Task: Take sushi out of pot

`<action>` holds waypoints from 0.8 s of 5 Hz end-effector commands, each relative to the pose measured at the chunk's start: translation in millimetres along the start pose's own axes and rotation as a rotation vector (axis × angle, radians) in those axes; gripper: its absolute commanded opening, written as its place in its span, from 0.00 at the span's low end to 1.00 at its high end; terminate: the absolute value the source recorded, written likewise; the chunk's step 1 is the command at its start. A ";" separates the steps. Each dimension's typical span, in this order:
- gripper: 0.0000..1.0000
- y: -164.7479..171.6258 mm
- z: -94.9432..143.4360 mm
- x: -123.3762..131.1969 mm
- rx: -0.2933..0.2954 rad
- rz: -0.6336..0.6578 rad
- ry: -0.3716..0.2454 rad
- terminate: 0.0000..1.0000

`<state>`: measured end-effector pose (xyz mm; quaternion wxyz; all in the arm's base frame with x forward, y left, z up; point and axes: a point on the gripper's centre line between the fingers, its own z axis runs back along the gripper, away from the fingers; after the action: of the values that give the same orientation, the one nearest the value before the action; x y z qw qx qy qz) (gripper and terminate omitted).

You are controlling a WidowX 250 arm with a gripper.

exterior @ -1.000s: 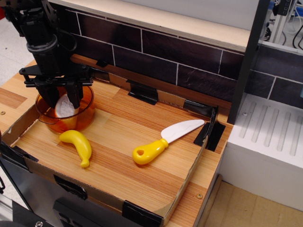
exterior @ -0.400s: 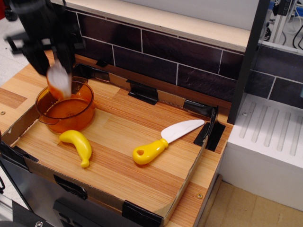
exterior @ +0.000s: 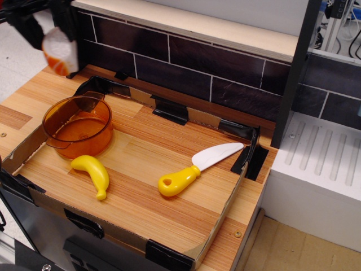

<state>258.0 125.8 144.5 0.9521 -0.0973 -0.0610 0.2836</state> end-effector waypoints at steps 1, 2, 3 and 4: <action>0.00 -30.7 -27.6 -64.0 0.060 -0.198 0.086 0.00; 0.00 -40.9 -47.4 -55.8 0.086 -0.177 0.084 0.00; 0.00 -50.0 -61.2 -33.2 0.101 -0.142 0.046 0.00; 0.00 -59.3 -77.2 -12.2 0.093 -0.104 0.006 0.00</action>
<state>290.4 51.7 69.6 0.9693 -0.0507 -0.0263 0.2391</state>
